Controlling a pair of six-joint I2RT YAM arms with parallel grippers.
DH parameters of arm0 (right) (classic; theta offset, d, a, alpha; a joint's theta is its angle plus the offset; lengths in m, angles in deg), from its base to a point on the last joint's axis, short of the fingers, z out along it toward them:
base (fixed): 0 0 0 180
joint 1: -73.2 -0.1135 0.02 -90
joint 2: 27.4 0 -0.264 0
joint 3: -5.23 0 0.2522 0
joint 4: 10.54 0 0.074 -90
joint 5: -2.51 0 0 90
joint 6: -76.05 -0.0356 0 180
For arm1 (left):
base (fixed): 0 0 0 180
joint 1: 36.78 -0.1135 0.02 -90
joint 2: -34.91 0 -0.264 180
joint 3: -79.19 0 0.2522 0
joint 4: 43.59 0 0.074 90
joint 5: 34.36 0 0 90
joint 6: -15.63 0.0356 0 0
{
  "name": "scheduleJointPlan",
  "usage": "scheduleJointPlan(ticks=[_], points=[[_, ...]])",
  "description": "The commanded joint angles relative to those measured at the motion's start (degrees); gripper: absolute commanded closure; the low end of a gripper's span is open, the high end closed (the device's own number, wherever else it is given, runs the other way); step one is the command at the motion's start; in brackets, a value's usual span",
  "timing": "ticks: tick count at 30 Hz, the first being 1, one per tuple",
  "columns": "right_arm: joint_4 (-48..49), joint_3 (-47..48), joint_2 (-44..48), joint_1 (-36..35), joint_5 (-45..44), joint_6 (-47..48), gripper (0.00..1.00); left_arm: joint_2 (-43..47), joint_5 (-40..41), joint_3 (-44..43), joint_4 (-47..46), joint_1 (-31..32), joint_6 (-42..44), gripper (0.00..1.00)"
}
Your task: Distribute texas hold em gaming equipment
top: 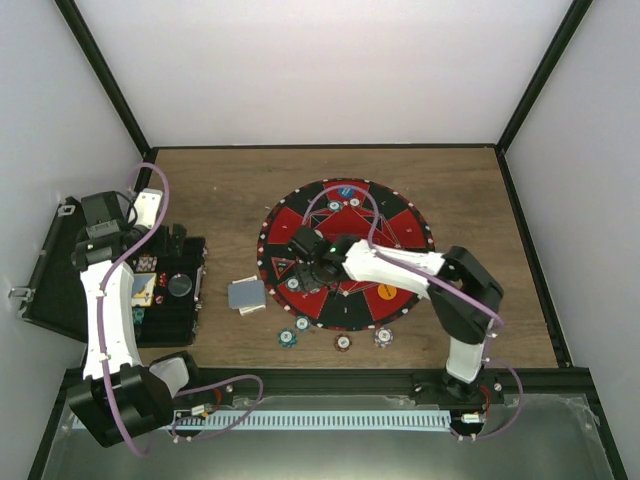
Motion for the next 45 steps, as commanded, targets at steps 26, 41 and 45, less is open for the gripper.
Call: scheduleJointPlan(ticks=[26,41,45], points=[[-13.4,-35.6,42.6,0.3,3.0,-22.3,0.19,-0.2,-2.0,-1.4,0.2,-0.3,1.0,0.0],[-10.5,-38.4,41.1,-1.0,5.7,-22.9,0.27,-0.5,-2.3,-1.2,-0.2,-0.3,0.5,0.0],[-11.1,-38.1,40.2,-1.3,4.7,-23.3,0.3,-0.5,-2.3,-1.2,-0.2,-0.3,0.5,0.0]])
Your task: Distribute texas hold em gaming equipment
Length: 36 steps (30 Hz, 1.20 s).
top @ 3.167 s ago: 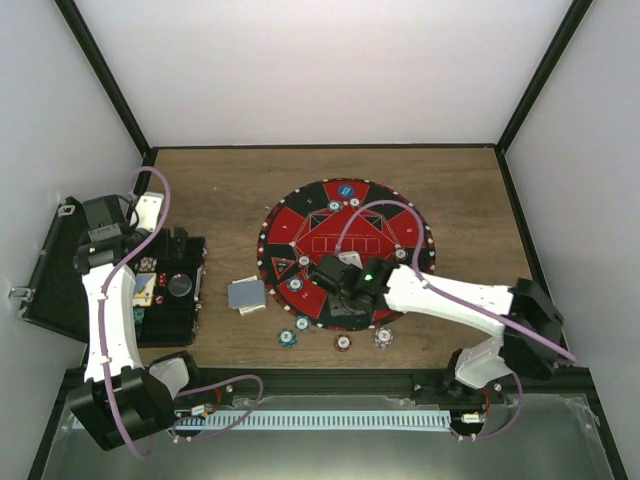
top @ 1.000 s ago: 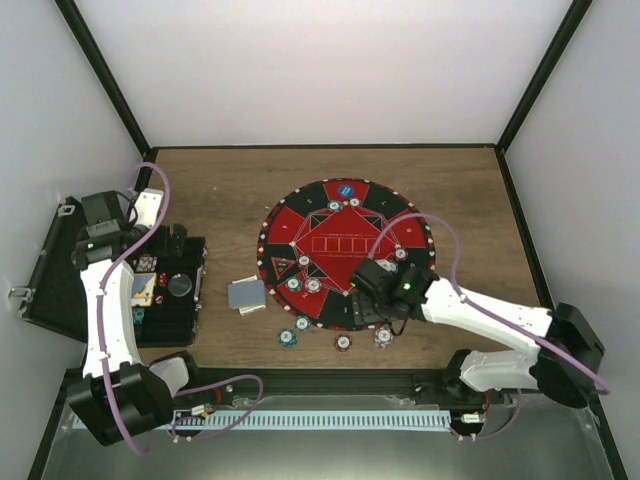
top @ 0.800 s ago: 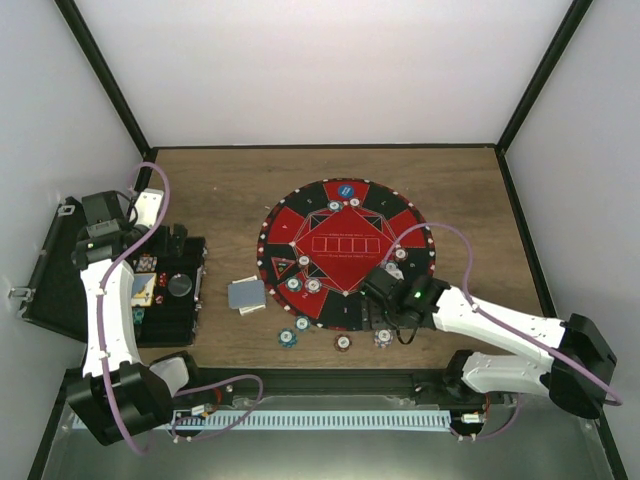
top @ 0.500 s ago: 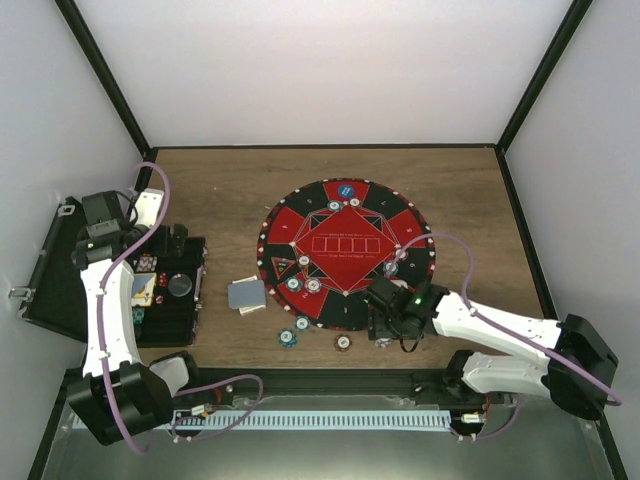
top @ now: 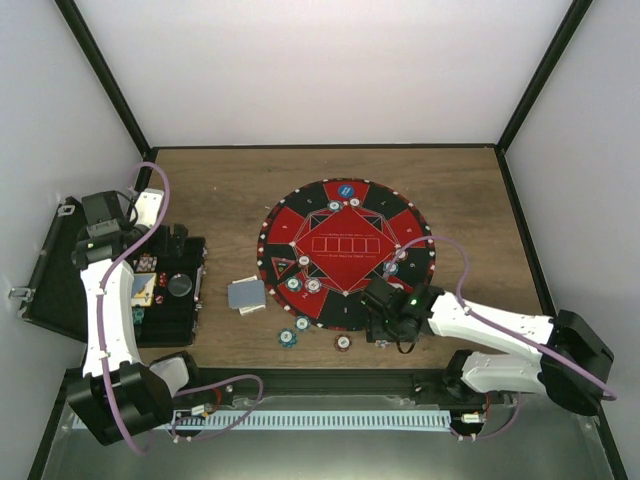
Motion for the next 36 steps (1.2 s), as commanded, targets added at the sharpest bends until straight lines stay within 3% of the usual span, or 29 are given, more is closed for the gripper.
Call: scheduleJointPlan(ticks=[1,15,24,30,36], points=[[-0.2,-0.2,-0.6,-0.7,-0.9,-1.3,0.3,0.0,-1.0,-1.3,-0.3,-0.2,-0.1,0.0],[-1.2,-0.1,-3.2,-2.8,-2.6,-2.7,0.37,-1.1,-2.3,-4.1,0.1,-0.3,-0.9,0.0],[-1.7,-0.1,-2.4,-3.1,-3.2,-3.2,0.58,-0.8,-1.9,-3.3,-0.2,-0.3,-0.7,0.0],[-1.5,-0.1,-2.0,-3.1,-3.2,-3.3,0.63,-0.5,-1.9,-2.2,-0.5,-0.3,-0.7,0.0],[-0.8,0.4,-0.7,-3.1,-2.9,-3.0,0.77,-0.3,-1.5,0.4,-1.9,-0.3,-0.6,0.0]])
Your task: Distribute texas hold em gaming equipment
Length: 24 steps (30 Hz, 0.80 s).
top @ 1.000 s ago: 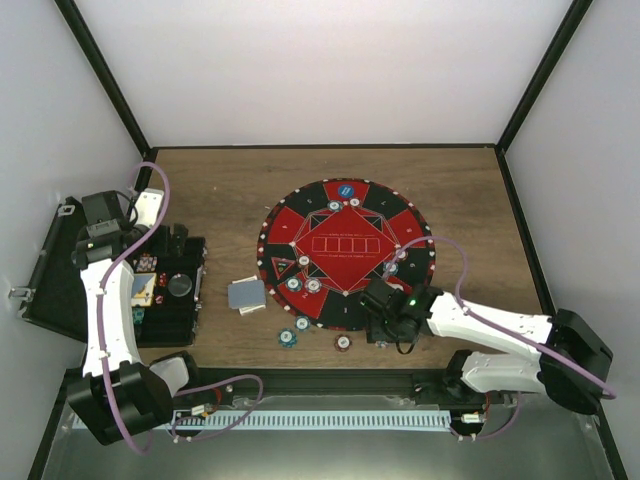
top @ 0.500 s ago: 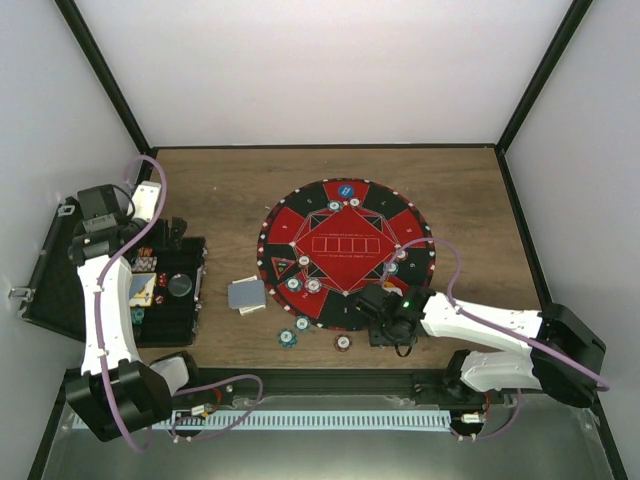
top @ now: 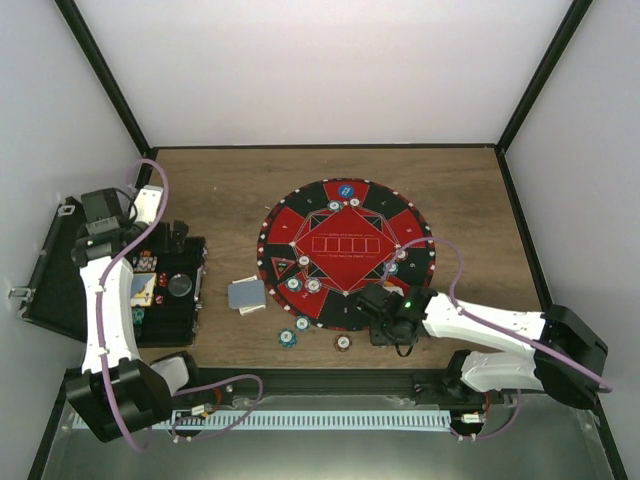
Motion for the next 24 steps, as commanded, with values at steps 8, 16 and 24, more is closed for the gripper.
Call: scheduleJointPlan(ticks=[8,16,24], points=[[-4.4,12.7,-0.5,-0.2,-5.3,3.7,0.83,-0.1,0.1,3.0,-2.3,-0.3,0.2,0.0],[-0.8,30.4,-11.1,14.7,-6.5,20.6,0.84,0.3,0.7,3.1,-2.1,-0.3,0.6,0.0],[4.1,49.6,-33.5,28.5,-2.4,32.0,0.84,0.5,0.6,3.2,-1.8,-0.3,1.1,0.0]])
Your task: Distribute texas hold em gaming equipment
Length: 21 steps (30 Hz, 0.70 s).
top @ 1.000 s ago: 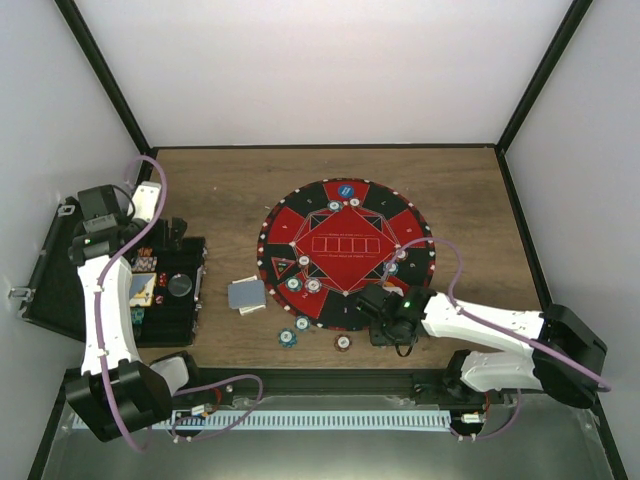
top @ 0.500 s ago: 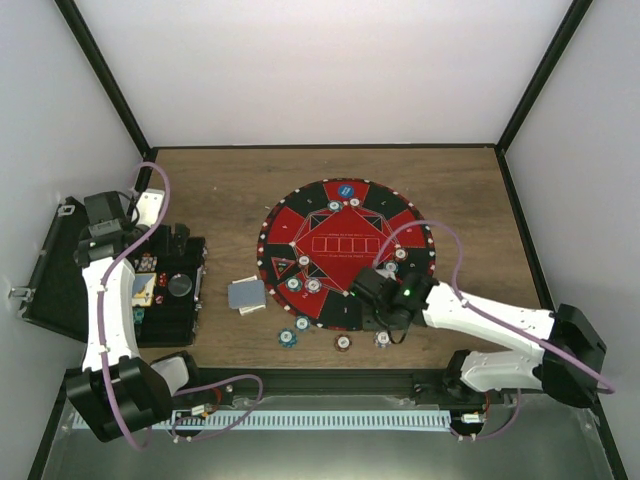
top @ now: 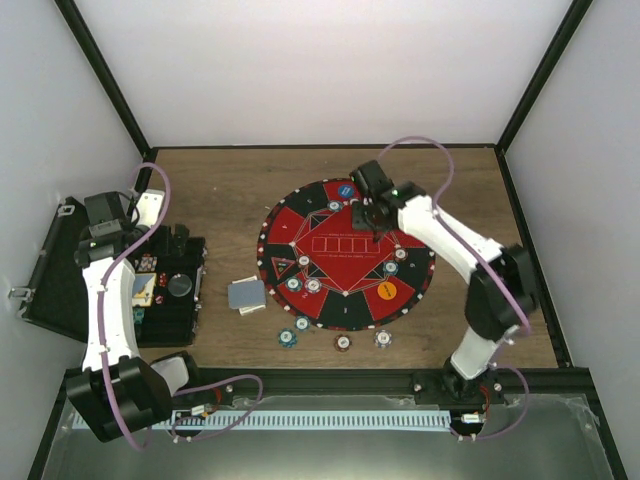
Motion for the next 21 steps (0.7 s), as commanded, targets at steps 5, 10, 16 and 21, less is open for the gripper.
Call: scheduleJointPlan(ticks=[5,10,16,21], points=[[1.4,20.3,-23.4,8.6,2.5,9.7,0.84,0.0,-1.2,0.3,-0.5,-0.3,1.1,0.0],[0.2,30.1,-33.5,13.5,5.2,10.4,0.84,-0.3,-2.0,0.4,-1.0,-0.3,1.0,0.0],[-0.3,36.9,-41.7,15.4,5.7,11.7,0.84,-1.1,-2.1,1.2,-1.8,-0.2,1.4,0.0],[-0.9,40.8,-45.3,15.5,5.5,12.2,0.83,-1.0,-1.3,2.1,-2.6,-0.2,2.1,0.0]])
